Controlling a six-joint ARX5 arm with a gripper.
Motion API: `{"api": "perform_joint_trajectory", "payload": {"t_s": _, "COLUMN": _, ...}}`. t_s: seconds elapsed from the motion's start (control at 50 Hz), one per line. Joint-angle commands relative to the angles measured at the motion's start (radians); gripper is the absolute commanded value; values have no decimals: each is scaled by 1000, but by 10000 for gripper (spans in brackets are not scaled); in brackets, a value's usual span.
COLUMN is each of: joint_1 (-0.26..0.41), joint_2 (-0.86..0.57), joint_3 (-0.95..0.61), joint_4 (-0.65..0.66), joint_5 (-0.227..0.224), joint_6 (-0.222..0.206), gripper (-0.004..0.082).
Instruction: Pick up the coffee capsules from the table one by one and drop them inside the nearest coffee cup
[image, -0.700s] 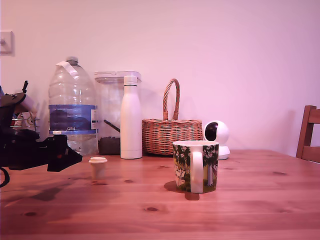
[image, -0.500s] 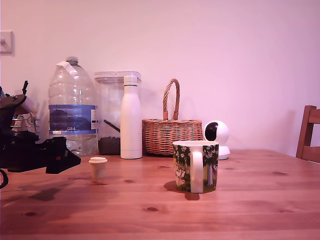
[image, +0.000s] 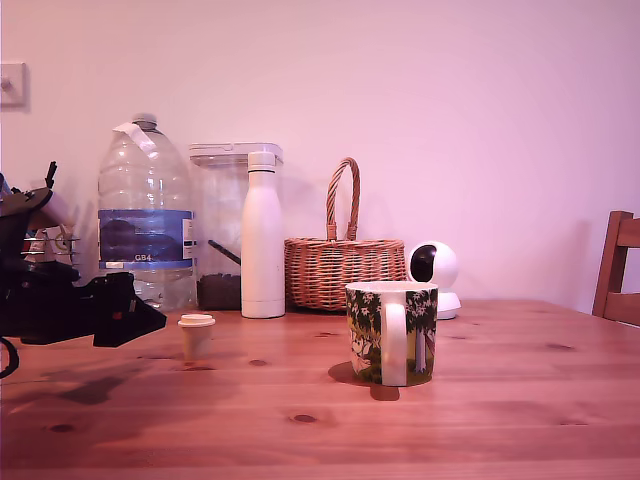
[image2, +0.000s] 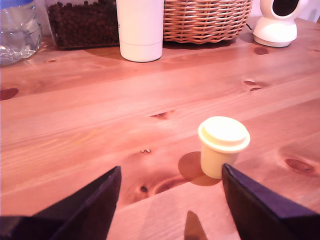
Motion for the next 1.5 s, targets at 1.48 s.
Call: {"api": "perform_joint_trajectory", "payload": {"t_s": 1.48, "joint_1": -112, "joint_2": 12, "joint_3": 126, "joint_4": -260, "joint_5": -19, "joint_6": 84, "gripper": 572}}
